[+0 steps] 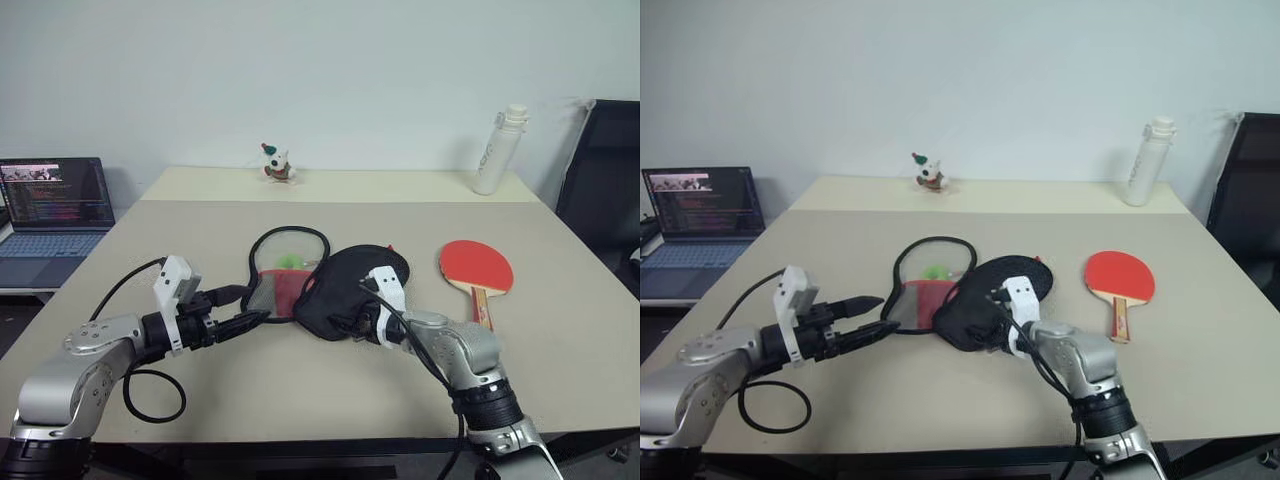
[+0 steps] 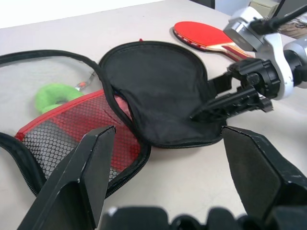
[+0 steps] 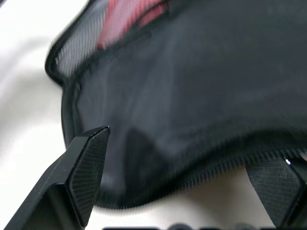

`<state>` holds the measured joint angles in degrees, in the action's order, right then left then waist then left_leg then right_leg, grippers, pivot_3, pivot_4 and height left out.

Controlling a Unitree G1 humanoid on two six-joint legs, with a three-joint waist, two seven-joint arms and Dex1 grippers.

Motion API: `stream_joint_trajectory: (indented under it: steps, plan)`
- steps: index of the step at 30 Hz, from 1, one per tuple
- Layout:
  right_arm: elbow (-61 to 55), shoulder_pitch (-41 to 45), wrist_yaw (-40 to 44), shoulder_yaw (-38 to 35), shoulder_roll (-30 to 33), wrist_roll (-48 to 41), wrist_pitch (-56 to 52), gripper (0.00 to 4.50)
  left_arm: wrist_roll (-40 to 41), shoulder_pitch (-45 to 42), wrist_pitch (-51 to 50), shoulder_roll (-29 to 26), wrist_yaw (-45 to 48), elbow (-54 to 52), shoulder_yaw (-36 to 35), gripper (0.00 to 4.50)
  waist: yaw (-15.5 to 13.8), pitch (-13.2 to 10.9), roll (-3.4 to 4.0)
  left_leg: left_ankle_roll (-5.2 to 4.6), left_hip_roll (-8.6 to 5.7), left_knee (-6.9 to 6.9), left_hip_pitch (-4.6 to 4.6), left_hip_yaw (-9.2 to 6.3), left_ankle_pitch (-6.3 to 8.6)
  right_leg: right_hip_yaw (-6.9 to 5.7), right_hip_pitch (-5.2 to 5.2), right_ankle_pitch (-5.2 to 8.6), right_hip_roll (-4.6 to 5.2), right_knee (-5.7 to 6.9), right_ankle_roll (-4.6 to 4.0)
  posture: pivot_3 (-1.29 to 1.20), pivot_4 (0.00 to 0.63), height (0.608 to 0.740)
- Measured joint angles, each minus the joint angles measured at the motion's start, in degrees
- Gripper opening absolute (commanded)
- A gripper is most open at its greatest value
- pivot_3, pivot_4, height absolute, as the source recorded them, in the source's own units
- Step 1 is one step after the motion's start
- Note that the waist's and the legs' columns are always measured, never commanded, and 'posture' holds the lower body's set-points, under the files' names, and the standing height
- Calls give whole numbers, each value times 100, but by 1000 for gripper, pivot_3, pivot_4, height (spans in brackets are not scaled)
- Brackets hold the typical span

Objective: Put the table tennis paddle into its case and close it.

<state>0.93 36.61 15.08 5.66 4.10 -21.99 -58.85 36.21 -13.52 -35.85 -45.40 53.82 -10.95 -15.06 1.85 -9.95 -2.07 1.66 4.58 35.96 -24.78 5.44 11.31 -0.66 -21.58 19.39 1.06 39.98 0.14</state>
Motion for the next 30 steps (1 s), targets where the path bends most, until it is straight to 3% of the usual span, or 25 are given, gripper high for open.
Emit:
stream_joint_trajectory:
  steps: [2,12,21,30]
  plan:
    - [110,48,-24,-83,-7,31,-16,3647,1,6,-23,-2,8,-2,0,3862,0,0,0,0,1,0,0,0,0,0,1,0,0,0,0,0,150,740]
    - [280,152,-144,-1221,63,-470,-1304,116,-153,233,40,-171,90,-206,109,3862,0,0,0,-1,0,-2,0,1,0,0,0,0,1,0,-1,0,150,740]
    - [589,369,17,-1539,505,-632,-1598,20,-375,119,240,-124,136,-232,507,3862,-4,0,1,-1,0,-3,0,3,1,1,-1,0,1,0,-1,0,150,740]
    - [1552,890,1067,-918,1853,-473,-1358,20,-478,-413,384,73,210,-229,905,3862,-14,-1,1,-2,0,-3,-1,10,1,7,-5,0,-2,-2,0,0,150,740]
